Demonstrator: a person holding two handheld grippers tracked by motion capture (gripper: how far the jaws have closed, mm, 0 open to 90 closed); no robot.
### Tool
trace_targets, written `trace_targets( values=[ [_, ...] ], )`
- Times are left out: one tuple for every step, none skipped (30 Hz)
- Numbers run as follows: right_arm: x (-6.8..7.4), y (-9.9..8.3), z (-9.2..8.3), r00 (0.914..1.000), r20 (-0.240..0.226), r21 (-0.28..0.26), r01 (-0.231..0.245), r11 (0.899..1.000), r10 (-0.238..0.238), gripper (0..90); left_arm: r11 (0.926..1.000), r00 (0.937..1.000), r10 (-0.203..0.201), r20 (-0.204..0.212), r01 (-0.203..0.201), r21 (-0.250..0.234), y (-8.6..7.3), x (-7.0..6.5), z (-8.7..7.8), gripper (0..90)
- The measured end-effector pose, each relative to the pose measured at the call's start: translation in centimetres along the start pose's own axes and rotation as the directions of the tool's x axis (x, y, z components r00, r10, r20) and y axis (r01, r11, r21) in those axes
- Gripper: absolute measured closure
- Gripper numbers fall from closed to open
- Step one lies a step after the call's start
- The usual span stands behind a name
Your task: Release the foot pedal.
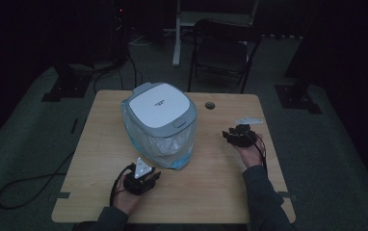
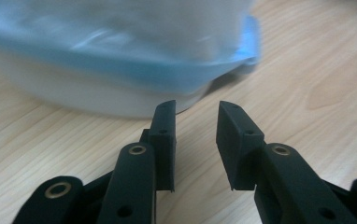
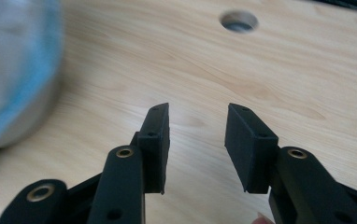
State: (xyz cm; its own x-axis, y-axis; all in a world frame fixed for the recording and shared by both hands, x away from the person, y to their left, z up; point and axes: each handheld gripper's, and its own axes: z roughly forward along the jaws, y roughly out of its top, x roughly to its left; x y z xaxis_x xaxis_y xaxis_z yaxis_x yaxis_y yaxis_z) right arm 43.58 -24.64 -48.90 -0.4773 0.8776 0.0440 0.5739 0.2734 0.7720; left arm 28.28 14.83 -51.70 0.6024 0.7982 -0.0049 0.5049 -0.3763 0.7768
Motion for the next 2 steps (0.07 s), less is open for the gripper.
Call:
trace_targets(
  values=[
    [-0.42,-0.12,0.58,0.9999,0.012,0.014,-0.005,1.0,0.005,58.0,0.9999,0.9999,-0.01,-0.01,0.01,0.001,-0.13,0.37,-0.13,67.8],
    [-0.88,-0.26,1.17,0.9998,0.019,0.027,-0.009,1.0,0.008,57.4,0.9996,0.9995,-0.027,-0.019,0.027,-0.001,-0.25,0.72,-0.22,67.2]
  ],
)
